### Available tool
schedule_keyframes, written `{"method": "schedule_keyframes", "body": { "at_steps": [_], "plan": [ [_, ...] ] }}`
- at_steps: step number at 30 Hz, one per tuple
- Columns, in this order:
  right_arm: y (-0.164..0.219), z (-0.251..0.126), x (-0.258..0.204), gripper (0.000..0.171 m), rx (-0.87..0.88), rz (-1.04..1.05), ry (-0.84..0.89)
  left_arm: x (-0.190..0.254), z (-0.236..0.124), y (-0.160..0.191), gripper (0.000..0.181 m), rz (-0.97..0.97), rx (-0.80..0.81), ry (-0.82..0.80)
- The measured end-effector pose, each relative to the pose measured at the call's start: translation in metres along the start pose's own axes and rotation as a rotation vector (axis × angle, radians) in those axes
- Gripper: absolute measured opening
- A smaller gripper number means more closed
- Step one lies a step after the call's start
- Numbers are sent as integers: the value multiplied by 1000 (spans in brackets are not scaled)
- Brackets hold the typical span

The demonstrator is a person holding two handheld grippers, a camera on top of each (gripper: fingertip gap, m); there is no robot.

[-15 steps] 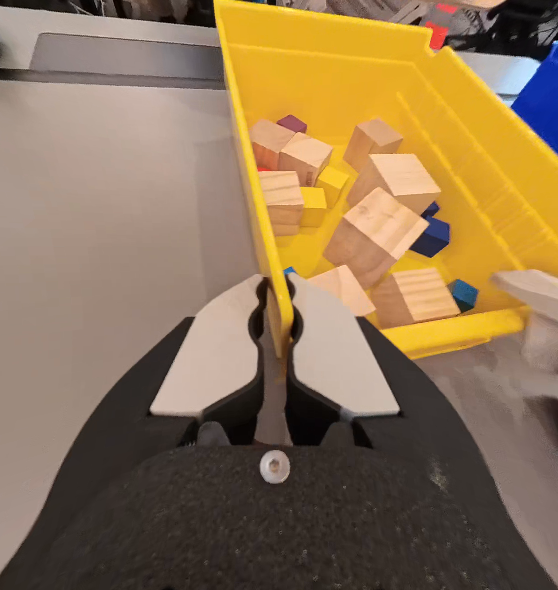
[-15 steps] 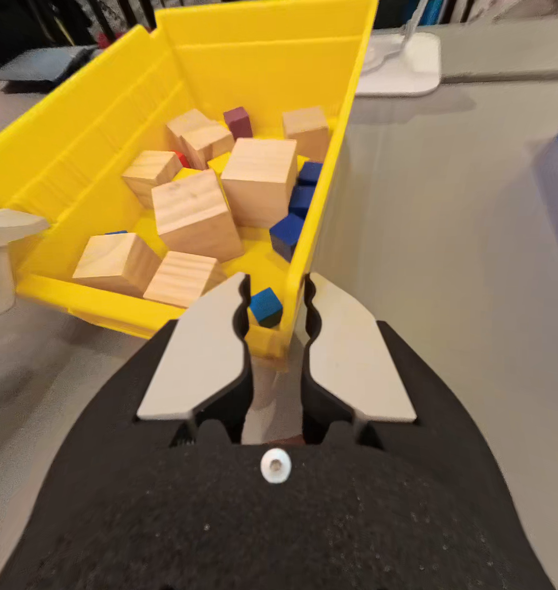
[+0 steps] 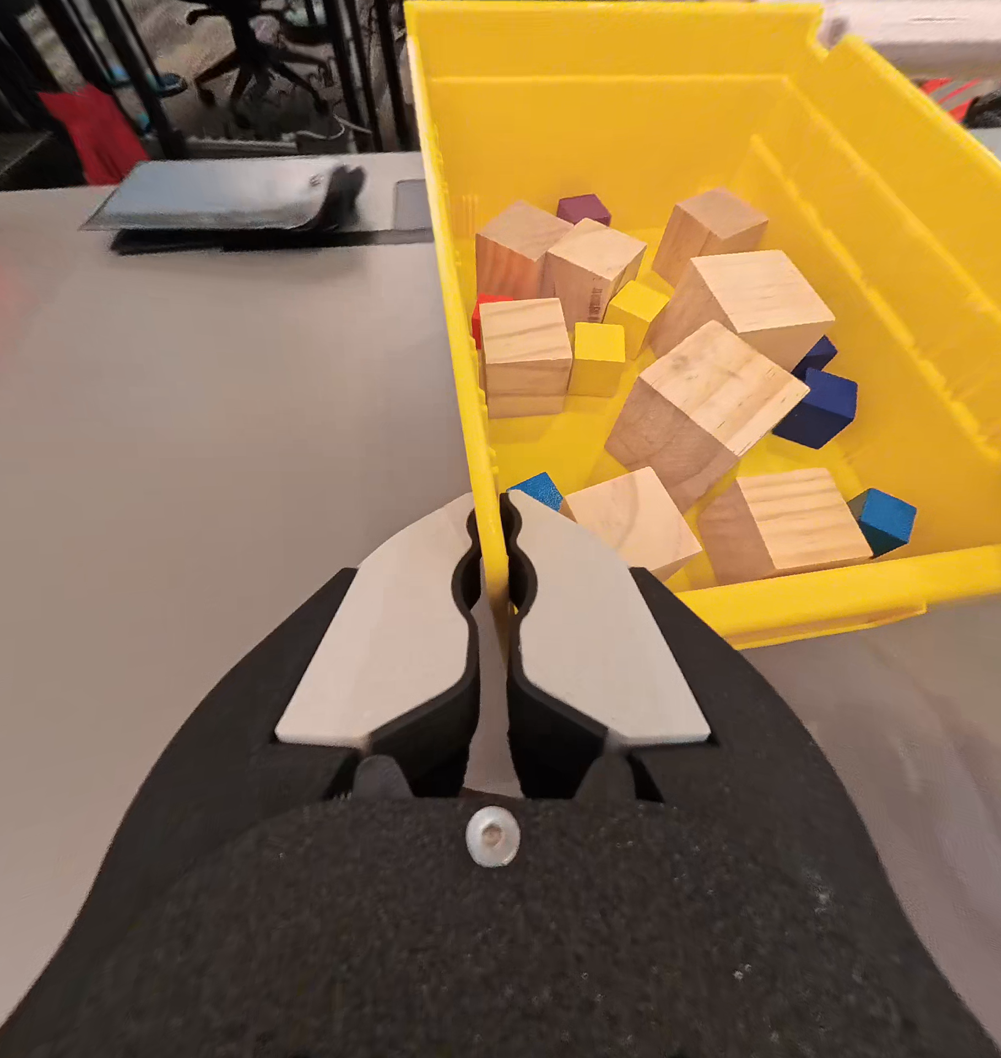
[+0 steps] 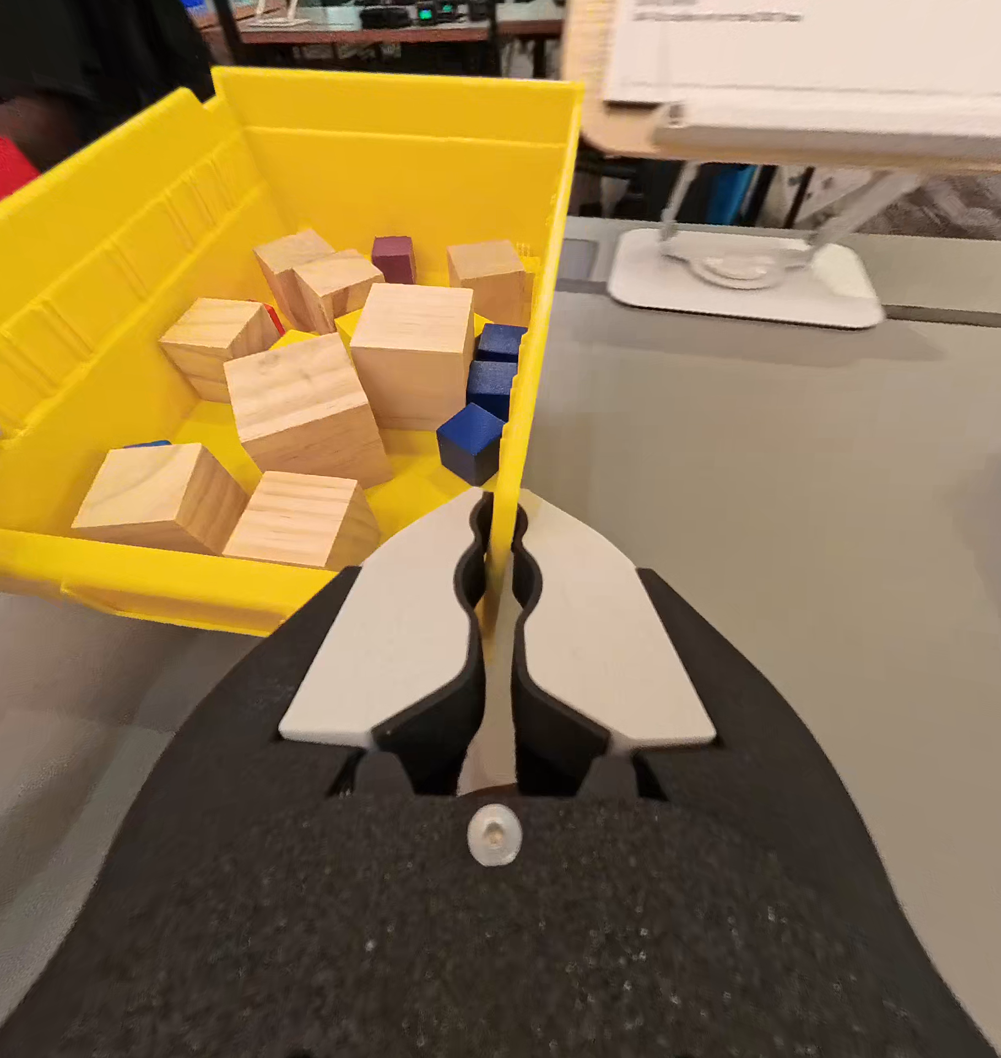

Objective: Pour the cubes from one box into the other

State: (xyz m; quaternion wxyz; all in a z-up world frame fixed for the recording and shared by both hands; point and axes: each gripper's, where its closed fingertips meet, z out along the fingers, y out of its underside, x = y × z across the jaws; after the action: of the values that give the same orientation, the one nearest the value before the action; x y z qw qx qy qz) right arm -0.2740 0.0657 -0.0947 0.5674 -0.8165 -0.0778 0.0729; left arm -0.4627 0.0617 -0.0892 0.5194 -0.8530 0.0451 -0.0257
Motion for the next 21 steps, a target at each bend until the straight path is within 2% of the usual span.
{"method": "schedule_keyframes", "body": {
  "at_steps": [3, 7, 13, 16, 17, 19, 21],
  "plan": [
    [5, 12, -45, 4, -35, -23, -8, -46, -1, 15, 3, -38, -24, 0],
    [22, 26, -78, 4, -94, -12, -23, -80, 2, 33, 3, -36, -58, -2],
    [29, 31, -92, 6, -69, -42, -29, -96, 10, 36, 5, -95, -17, 32],
    [29, 30, -94, 9, -97, -63, -94, -96, 10, 36, 6, -113, -12, 43],
    [30, 27, -94, 10, -119, -66, -138, -96, 8, 36, 11, -110, -20, 43],
    [22, 11, -89, 24, -112, -82, -205, -103, -3, 29, 39, -111, -17, -1],
    [4, -14, -74, 33, -44, -123, -259, -113, -24, 13, 44, -92, 31, -76]
  ]
}}
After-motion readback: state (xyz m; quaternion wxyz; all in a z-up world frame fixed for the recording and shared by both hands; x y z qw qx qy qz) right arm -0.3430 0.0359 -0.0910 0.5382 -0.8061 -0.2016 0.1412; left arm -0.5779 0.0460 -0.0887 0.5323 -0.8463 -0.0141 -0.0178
